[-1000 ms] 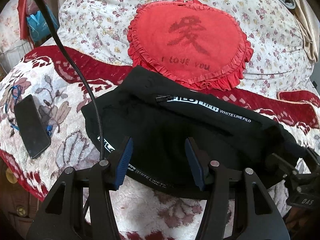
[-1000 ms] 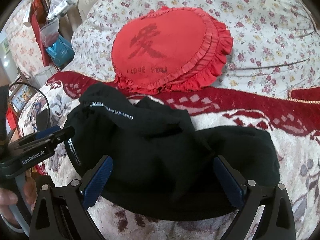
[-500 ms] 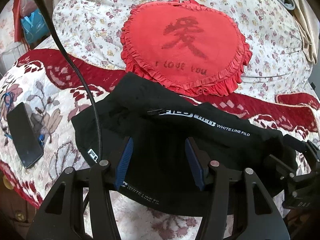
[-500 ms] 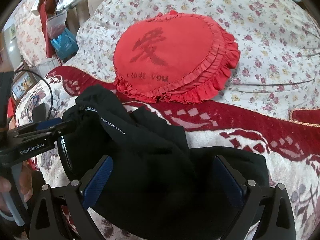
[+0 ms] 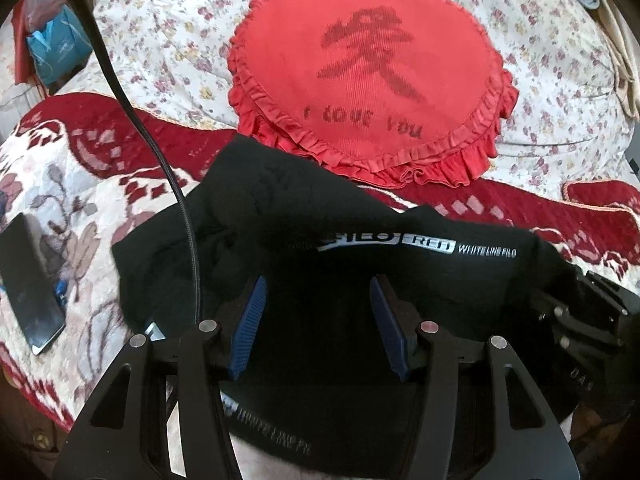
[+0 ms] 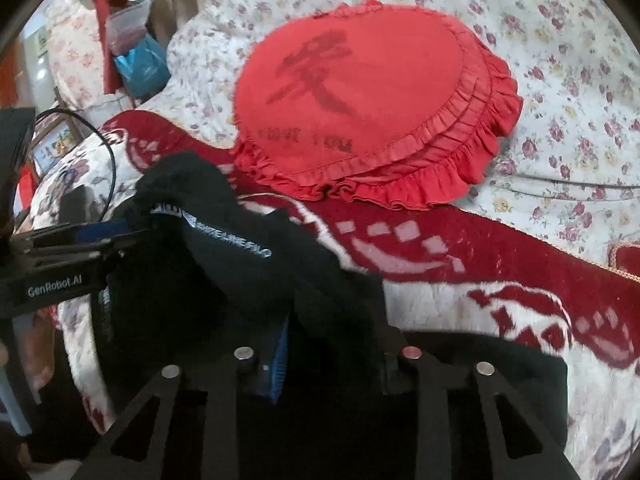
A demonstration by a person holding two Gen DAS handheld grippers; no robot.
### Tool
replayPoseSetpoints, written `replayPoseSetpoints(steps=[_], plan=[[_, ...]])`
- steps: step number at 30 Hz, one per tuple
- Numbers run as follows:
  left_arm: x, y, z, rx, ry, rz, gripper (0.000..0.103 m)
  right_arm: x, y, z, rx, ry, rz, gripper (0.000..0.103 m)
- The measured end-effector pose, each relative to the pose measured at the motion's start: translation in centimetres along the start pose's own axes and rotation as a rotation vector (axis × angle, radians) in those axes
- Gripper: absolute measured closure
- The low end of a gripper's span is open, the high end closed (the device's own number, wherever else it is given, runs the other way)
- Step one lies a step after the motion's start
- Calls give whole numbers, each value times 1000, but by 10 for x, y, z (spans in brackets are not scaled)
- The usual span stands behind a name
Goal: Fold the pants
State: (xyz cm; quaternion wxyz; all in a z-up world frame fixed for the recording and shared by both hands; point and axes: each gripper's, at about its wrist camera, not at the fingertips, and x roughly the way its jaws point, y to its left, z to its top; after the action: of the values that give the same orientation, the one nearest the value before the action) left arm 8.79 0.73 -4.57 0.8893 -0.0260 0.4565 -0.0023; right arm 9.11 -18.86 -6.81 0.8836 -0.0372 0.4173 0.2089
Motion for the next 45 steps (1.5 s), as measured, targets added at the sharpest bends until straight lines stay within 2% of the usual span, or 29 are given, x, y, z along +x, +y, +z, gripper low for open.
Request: replayPoseSetpoints(steps=[1,4,8,13,19,21,22,23,25,27,29,31,33,34,36,40,45], plan=[[4,-1,3,4,3,4,49,1,-2,4,3,-5,5,89],[16,-4,20,30,-1,24,49,-4,-9,30,2,-39,-8,91],[25,-1,45,28,-23,41,49,-1,-15,73,-51,-32,-91,92],[41,12,63,17,-6,75,49,30,-29,121,-166,23,-228,93],[27,58,55,-54,-34,96,49,85,-55,140,-151,44,-288,93],[23,78,48,-79,-30,115,49,103,-63,137,-125,69,-285,91],[22,87,45,-89,-26,121,49,106,-66,135,-102,81,-268,86],[21,96,42,-99,-17,124,49,104,-69,134,-78,89,-251,72],[24,112,36,-123,4,122,49,85,-76,131,-22,73,-180,50],[30,129,30,-165,33,98,49,55,-82,125,37,40,-113,48],[34,142,24,-223,48,65,49,18,-86,111,79,14,-57,37],[36,152,21,-268,54,65,49,-16,-90,86,103,-13,-38,31],[41,155,19,-291,65,58,46,-43,-96,56,138,-19,-62,29],[44,156,18,-296,67,59,39,-53,-96,47,151,-11,-75,29],[47,159,15,-324,63,63,31,-71,-111,13,227,4,-99,29],[47,157,9,-341,77,16,31,-91,-138,-39,382,34,-130,29],[32,157,-2,-297,83,-16,31,-95,-152,-64,469,70,-125,29]])
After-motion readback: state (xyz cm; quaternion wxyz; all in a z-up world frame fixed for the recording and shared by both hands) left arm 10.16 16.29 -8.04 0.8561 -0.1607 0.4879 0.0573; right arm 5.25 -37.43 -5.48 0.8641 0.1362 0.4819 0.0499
